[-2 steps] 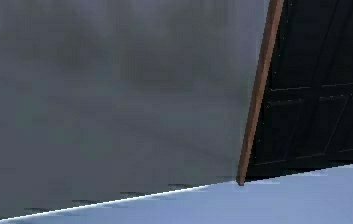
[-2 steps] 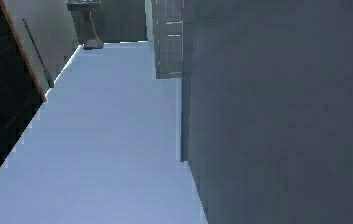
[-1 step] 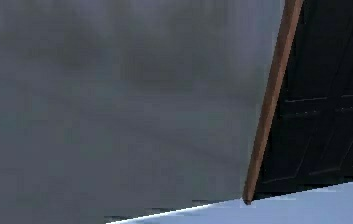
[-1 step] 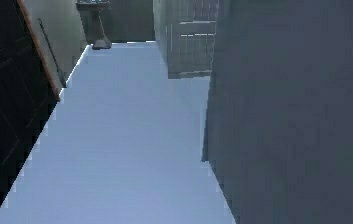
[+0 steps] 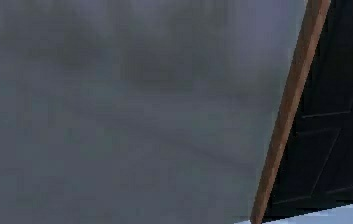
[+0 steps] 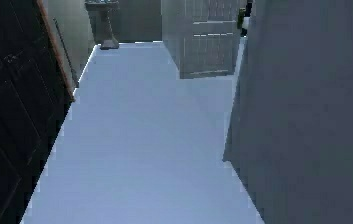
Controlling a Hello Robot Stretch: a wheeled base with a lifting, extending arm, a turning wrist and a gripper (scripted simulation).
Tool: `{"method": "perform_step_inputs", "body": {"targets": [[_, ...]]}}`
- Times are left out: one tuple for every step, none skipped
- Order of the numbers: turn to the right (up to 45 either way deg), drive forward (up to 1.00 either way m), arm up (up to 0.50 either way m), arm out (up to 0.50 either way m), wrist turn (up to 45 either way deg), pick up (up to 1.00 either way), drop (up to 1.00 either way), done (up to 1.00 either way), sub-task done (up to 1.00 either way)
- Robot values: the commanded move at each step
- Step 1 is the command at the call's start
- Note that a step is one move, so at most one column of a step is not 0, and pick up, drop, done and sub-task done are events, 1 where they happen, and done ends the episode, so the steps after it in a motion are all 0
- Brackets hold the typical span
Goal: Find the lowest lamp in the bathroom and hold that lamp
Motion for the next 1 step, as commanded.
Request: {"method": "perform_step_inputs", "body": {"targets": [[45.0,0.0,0.0,0.0,0.0,0.0,0.0,0.0,0.0]]}}
